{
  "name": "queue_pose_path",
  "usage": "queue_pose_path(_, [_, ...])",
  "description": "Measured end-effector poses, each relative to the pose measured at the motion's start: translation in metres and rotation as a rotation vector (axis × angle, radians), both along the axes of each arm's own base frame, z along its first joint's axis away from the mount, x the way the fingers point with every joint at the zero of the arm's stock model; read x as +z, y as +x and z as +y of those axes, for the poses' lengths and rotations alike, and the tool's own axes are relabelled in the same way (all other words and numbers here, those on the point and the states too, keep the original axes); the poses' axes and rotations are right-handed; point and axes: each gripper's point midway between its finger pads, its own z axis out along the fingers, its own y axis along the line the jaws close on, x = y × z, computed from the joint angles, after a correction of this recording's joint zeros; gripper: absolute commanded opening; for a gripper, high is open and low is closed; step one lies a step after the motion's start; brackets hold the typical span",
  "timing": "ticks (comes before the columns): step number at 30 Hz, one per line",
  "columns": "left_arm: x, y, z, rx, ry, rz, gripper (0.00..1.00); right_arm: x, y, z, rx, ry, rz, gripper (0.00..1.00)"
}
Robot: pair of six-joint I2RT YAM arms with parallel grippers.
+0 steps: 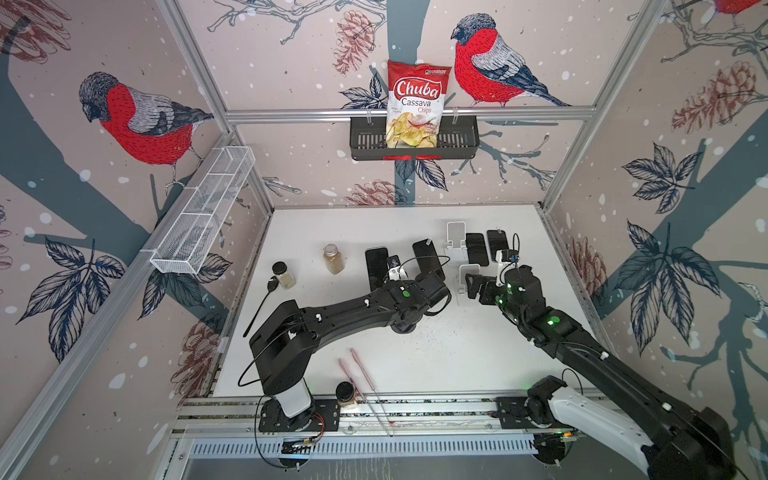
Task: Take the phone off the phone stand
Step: 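Lower the open left gripper around the top of the purple-edged phone, then close the left gripper on the top edge of the purple-edged phone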
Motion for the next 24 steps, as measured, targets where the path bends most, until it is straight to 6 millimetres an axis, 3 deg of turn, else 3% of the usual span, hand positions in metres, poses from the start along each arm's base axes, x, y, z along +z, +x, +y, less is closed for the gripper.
queue_pose_path(14, [-0.012, 0.002, 0.005, -0.004, 0.010, 0.002, 0.86, -0.004, 0.001, 0.001, 0.004, -0.001, 0.007, 0.99])
queue_pose_path(24, [-0.011, 0.004, 0.001, -0.017, 0.003, -0.008, 0.63, -0.005, 0.001, 0.002, 0.007, -0.002, 0.011, 0.99])
